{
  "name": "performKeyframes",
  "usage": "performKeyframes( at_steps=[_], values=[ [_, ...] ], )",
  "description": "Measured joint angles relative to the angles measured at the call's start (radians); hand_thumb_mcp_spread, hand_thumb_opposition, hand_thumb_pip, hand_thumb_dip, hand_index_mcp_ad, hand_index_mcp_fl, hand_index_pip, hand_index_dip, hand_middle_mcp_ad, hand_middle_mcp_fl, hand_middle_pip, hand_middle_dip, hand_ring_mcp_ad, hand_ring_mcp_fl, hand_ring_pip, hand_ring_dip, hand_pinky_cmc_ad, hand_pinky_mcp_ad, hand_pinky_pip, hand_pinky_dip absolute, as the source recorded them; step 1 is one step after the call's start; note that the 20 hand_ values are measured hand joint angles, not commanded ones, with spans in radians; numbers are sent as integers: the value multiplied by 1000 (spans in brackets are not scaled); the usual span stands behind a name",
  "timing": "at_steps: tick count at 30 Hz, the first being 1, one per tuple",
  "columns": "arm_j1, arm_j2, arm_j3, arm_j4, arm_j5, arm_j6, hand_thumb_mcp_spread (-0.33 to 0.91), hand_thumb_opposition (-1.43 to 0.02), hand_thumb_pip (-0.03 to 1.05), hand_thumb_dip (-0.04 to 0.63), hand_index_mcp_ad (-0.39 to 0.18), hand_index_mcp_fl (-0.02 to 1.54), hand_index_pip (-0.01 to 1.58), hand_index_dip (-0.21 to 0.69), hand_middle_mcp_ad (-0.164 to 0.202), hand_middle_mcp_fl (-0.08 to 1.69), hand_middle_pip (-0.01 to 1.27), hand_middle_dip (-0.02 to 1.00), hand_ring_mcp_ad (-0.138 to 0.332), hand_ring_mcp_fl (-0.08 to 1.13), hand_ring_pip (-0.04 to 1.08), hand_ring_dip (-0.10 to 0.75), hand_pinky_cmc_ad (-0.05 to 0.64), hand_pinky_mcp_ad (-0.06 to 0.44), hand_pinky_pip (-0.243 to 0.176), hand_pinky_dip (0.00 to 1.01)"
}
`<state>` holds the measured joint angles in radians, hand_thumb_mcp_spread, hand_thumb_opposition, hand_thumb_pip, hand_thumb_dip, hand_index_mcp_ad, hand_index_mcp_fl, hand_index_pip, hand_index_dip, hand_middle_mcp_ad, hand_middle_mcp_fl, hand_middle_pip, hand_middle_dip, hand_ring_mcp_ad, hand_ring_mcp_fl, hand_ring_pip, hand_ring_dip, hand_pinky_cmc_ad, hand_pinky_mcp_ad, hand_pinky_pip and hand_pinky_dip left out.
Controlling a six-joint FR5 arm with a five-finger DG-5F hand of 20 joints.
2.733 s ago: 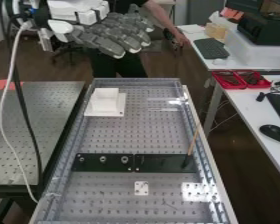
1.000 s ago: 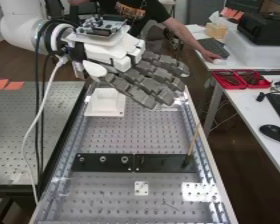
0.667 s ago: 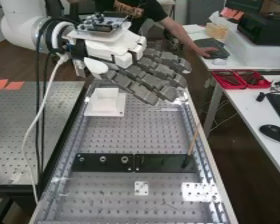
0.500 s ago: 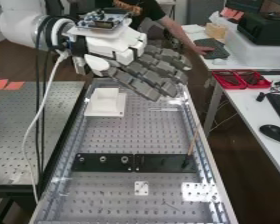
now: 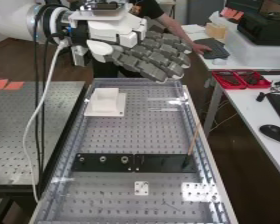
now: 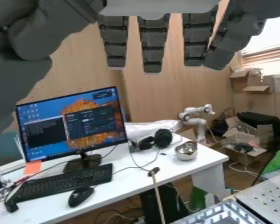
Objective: Grab the drill bit and place it in the clear container
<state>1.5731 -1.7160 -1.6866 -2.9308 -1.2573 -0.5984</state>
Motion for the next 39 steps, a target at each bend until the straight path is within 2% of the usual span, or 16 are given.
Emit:
performKeyframes(
  at_steps=[39],
  values=[
    [4, 1, 3, -14, -8, -18, 152, -620, 346, 16, -105, 86, 70, 325, 77, 73, 133, 250, 230, 21, 91, 164, 328, 201, -93, 251]
  ],
)
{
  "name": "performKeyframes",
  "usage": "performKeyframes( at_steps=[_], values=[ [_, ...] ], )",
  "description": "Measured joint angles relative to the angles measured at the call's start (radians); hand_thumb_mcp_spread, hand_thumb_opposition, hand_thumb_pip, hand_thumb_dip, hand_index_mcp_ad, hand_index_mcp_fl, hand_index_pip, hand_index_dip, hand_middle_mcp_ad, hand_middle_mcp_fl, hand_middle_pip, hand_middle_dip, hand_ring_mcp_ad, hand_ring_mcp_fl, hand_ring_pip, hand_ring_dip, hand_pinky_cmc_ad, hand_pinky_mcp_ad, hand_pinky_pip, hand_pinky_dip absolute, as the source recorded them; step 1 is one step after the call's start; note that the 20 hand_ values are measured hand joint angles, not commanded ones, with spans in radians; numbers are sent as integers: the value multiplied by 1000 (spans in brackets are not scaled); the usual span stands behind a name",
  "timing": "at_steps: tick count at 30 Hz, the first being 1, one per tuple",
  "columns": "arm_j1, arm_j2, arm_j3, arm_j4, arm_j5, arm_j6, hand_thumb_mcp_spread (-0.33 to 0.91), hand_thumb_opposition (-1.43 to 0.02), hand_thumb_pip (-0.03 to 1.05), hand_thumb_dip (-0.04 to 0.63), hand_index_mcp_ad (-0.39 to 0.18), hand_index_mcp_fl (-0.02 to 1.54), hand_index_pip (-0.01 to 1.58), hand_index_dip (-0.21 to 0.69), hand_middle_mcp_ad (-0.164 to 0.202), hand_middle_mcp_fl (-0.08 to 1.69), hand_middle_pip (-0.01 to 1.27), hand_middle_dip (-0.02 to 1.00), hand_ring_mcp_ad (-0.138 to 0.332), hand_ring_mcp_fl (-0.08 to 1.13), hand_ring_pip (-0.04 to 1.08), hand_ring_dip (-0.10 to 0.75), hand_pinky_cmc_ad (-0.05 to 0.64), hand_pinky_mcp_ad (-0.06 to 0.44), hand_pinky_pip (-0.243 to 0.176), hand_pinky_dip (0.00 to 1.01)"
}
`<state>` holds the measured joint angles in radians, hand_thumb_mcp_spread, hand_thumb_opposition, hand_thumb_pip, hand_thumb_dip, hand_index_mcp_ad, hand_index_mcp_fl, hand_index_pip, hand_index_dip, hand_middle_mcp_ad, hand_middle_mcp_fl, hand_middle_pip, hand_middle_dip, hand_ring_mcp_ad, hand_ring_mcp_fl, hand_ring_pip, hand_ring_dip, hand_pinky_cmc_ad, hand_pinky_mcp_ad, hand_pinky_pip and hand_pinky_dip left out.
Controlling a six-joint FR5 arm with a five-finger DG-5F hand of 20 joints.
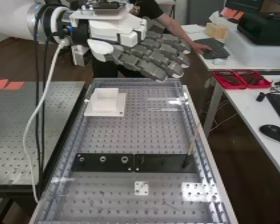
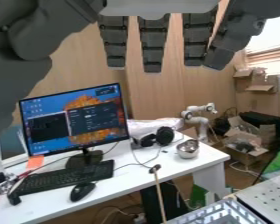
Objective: Grab the drill bit and place it in the clear container
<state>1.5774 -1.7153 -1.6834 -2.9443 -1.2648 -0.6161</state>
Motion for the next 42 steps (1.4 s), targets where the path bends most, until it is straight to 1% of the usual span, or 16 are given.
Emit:
performKeyframes(
  at_steps=[33, 38, 42],
  values=[
    [0, 4, -6, 12, -10, -15, 152, -620, 346, 16, -105, 86, 66, 314, 77, 73, 133, 248, 230, 21, 91, 164, 328, 201, -93, 251],
    [2, 24, -23, 19, -5, -20, 152, -620, 346, 16, -105, 86, 66, 314, 77, 73, 133, 248, 230, 21, 91, 164, 328, 201, -93, 251],
    [2, 49, -55, 45, -7, -19, 152, -620, 346, 16, -105, 86, 66, 314, 77, 73, 133, 248, 230, 21, 91, 164, 328, 201, -93, 251]
  ],
)
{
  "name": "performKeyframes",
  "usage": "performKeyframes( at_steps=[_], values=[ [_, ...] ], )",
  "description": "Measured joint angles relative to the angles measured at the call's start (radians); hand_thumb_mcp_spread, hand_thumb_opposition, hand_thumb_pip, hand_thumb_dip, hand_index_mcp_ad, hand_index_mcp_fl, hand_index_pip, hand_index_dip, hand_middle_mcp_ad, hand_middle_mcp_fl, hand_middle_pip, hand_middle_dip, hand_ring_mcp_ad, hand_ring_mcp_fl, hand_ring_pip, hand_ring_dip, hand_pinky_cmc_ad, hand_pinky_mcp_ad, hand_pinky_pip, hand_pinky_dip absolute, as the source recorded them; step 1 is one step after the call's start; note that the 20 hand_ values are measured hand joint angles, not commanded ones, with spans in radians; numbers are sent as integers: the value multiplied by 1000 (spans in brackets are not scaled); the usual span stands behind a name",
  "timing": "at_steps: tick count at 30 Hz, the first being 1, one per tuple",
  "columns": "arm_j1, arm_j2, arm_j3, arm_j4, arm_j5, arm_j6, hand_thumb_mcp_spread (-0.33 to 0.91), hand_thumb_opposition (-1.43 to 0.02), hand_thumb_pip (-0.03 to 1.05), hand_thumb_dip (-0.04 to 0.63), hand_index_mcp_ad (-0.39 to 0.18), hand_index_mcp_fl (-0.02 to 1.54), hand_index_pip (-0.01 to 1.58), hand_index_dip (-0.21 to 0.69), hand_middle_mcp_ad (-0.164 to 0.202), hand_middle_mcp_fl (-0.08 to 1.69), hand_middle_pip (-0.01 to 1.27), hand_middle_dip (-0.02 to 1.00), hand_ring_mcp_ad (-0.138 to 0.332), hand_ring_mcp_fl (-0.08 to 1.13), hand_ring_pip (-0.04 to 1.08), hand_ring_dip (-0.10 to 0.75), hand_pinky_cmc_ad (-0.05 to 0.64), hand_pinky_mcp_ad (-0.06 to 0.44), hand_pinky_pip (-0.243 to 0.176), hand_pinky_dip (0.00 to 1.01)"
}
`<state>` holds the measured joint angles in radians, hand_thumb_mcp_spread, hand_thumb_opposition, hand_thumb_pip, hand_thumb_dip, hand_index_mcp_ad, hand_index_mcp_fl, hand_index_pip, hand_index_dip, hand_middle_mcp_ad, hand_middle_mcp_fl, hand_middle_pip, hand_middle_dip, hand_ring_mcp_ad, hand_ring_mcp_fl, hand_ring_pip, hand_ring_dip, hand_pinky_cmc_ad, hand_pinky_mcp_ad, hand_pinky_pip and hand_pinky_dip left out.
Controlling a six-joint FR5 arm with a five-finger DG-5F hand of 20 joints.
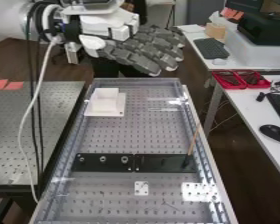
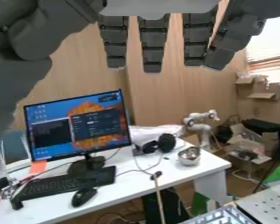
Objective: Grab the drill bit and place it in the clear container
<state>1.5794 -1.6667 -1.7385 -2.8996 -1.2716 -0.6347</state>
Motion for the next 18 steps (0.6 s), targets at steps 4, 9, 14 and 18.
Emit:
performKeyframes(
  at_steps=[4, 9, 14, 18],
  values=[
    [-3, 7, -9, 14, -20, 9, 152, -620, 346, 12, -105, 86, 66, 314, 77, 73, 133, 248, 230, 24, 91, 164, 328, 201, -93, 251],
    [0, 15, -13, 6, -27, 19, 152, -620, 346, 16, -105, 86, 66, 314, 77, 70, 133, 248, 230, 24, 91, 164, 326, 201, -93, 251],
    [7, 24, -12, -18, -39, 25, 152, -620, 346, 16, -105, 86, 66, 314, 77, 73, 133, 248, 230, 24, 91, 164, 326, 201, -93, 251],
    [15, 33, -6, -42, -49, 29, 152, -620, 346, 16, -105, 86, 66, 314, 77, 73, 133, 248, 230, 24, 91, 164, 326, 201, -93, 251]
  ],
)
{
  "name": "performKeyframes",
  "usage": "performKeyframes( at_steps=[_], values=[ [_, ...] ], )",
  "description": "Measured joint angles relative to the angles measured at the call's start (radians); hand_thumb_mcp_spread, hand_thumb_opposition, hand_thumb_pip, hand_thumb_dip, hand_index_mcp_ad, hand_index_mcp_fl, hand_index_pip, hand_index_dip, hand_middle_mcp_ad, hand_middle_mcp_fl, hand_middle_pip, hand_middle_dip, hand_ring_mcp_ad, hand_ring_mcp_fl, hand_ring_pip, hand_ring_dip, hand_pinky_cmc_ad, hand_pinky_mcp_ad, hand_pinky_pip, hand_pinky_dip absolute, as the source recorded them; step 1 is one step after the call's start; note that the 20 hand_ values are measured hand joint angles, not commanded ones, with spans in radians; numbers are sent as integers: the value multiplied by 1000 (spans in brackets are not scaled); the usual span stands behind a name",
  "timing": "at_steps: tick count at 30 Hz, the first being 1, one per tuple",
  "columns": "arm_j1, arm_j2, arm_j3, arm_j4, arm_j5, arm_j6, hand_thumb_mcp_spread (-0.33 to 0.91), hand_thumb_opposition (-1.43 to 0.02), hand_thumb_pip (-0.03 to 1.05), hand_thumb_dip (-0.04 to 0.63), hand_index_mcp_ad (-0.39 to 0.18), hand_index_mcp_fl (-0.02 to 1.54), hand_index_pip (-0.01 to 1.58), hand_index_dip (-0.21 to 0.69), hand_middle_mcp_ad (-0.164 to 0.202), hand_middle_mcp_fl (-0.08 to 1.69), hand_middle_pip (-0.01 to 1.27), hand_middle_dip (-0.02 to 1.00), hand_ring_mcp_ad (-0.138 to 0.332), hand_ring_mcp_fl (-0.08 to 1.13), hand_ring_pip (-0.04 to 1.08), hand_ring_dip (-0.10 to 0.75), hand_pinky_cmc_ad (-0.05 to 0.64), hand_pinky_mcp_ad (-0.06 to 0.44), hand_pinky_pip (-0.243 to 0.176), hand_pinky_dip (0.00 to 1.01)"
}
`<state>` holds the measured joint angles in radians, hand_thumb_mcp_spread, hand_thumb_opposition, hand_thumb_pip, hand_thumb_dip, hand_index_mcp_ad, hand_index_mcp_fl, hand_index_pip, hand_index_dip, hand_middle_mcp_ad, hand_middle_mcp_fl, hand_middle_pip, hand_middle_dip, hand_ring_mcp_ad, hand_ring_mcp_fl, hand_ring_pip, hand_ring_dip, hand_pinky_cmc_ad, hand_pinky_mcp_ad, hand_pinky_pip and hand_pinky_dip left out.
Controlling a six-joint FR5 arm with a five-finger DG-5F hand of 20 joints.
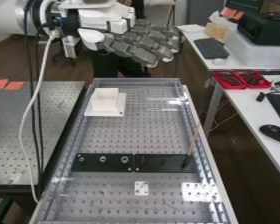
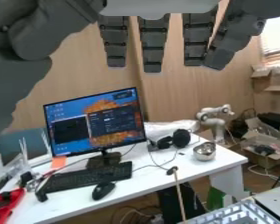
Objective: Grab the drill bit and place it in the clear container
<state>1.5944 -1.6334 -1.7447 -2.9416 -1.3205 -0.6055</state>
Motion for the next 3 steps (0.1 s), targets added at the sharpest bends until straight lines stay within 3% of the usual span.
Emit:
performKeyframes(
  at_steps=[3],
  values=[
    [6, 12, 3, -15, -4, 5, 152, -620, 346, 16, -105, 86, 66, 314, 77, 73, 133, 248, 230, 24, 91, 164, 326, 201, -93, 251]
  ],
)
